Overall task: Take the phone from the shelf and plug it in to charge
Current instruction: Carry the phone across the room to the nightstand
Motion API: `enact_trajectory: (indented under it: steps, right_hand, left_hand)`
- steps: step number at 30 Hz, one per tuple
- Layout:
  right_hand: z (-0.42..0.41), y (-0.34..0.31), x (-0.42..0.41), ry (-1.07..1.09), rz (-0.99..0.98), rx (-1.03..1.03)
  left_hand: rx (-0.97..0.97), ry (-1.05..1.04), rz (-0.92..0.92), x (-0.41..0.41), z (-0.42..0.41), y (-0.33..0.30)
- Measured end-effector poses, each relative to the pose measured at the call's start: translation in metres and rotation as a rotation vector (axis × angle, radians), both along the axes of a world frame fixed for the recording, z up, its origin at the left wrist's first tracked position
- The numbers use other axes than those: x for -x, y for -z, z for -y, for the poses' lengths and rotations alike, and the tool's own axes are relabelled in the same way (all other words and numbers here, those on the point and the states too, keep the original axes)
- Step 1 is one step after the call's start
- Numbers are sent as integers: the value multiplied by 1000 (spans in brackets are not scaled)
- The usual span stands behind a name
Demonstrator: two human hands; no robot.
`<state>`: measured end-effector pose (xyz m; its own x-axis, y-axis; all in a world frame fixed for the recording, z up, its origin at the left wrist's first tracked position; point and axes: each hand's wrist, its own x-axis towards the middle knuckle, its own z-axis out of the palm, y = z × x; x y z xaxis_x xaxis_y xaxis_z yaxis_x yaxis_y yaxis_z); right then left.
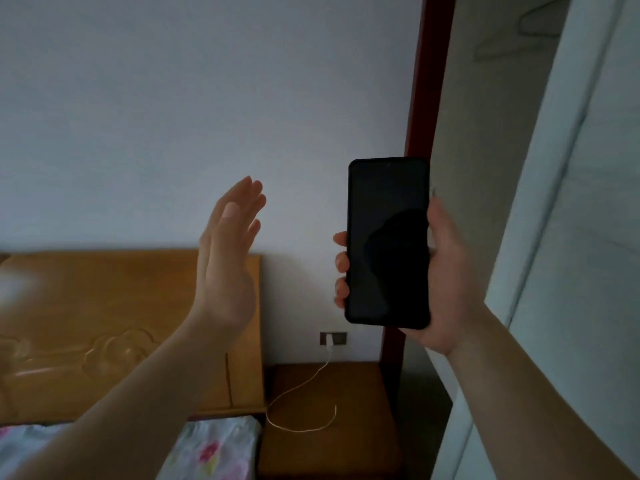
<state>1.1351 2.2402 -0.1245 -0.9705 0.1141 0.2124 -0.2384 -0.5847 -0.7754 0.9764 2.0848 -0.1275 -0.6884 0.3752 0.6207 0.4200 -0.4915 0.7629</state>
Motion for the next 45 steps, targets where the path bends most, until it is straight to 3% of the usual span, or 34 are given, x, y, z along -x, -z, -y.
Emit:
enact_trajectory:
  steps: [7, 18, 33, 45]
  right_hand:
    - [-103, 31, 113, 107, 74, 77]
    - [-224, 156, 214, 185, 155, 156]
    - [-302, 443, 261, 160, 326, 456]
    - [-314, 636, 257, 189, 390, 547]
  left_hand:
    - [83, 102, 25, 133, -126, 31]
    - [272, 125, 65, 216, -248, 153]
    - [500, 89, 295, 253, -327, 440]
    - [496, 126, 496, 248, -349, 637]
